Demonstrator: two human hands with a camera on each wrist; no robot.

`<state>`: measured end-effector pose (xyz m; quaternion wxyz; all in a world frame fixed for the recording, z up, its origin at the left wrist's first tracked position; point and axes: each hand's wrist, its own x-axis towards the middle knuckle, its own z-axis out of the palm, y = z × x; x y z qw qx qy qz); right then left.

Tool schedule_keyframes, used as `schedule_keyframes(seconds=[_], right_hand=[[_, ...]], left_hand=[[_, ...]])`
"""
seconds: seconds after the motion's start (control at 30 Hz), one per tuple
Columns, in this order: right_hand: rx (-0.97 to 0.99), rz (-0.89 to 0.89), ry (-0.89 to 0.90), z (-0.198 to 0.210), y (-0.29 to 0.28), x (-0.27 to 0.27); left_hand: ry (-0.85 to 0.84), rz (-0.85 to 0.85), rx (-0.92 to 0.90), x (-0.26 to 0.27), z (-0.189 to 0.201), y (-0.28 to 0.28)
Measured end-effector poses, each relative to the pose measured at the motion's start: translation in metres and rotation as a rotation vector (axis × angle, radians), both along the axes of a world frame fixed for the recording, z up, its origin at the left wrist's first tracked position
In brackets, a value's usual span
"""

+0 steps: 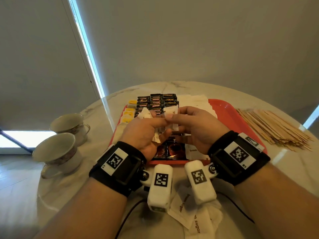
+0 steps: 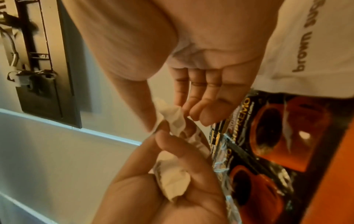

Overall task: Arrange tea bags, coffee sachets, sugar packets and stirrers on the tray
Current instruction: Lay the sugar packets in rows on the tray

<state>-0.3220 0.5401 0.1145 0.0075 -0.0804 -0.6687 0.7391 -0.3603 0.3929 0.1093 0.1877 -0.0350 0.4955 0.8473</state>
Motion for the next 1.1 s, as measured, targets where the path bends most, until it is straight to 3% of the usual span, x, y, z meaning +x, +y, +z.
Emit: schedule_keyframes(seconds=[0.2, 0.37, 0.53, 0.67, 0.83, 0.97, 1.1], right_hand=[[-0.043, -0.099, 0.032, 0.0, -0.003, -0.001], [0.109, -0.101, 0.119, -0.001, -0.004, 0.001], [0.132, -0.24, 0.176, 0.001, 0.005, 0.0], [0.156, -0.154, 0.106, 0.002, 0.006, 0.002], [0.135, -0.244, 0.113, 0.008, 0.013, 0.002], [0.145, -0.179, 0.073, 0.012, 0.014, 0.004], [0.164, -0.295, 0.042, 0.017, 0.032, 0.002]], left_hand=[[0.007, 0.034, -0.083, -0.001, 0.002, -0.001], [0.046, -0.081, -0.143, 0.002, 0.004, -0.003], [0.111, -0.024, -0.259, -0.002, -0.002, -0.003], [0.076, 0.035, -0.238, -0.006, -0.002, -0.003], [0.002, 0.039, -0.175, -0.008, -0.002, -0.002], [0.016, 0.009, -0.185, -0.006, -0.004, 0.001], [0.013, -0.033, -0.176, -0.008, -0.005, -0.001]])
